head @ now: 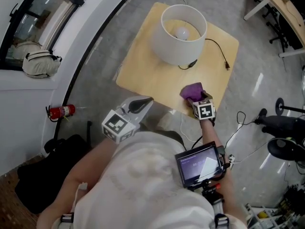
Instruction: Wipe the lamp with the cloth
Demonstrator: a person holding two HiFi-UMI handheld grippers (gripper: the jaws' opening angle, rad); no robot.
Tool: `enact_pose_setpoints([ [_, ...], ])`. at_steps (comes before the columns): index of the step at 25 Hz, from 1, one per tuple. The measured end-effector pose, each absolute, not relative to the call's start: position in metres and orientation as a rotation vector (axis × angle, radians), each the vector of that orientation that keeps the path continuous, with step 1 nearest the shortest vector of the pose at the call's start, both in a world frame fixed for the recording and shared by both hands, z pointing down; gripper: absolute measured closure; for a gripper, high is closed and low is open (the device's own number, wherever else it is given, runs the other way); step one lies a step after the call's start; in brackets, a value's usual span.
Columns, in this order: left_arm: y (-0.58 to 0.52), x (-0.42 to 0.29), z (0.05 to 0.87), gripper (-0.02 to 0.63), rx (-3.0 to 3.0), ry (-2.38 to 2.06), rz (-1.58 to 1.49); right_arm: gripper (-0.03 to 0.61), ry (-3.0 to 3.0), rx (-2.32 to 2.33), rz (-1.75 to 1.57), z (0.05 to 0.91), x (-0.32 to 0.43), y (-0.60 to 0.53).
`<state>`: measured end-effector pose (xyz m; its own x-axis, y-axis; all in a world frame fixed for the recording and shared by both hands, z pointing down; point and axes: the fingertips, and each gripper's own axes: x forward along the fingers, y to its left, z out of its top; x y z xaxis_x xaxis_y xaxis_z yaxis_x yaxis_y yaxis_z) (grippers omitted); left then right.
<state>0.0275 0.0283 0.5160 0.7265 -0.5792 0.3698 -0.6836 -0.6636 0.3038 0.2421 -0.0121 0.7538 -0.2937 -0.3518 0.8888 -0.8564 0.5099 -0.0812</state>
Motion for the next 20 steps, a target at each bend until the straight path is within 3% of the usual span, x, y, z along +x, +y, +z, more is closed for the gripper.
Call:
enact_pose_setpoints([
  [9, 0.002, 0.027, 0.518, 0.612, 2.545, -0.87, 0.326, 0.442, -1.873, 1.08, 0.744, 0.752, 0.243, -0.011],
  [20, -0.034, 0.03, 0.508, 0.612, 2.654, -0.663, 0.272, 0.46, -1.994, 1.47, 0.744, 0.649, 0.253, -0.026],
])
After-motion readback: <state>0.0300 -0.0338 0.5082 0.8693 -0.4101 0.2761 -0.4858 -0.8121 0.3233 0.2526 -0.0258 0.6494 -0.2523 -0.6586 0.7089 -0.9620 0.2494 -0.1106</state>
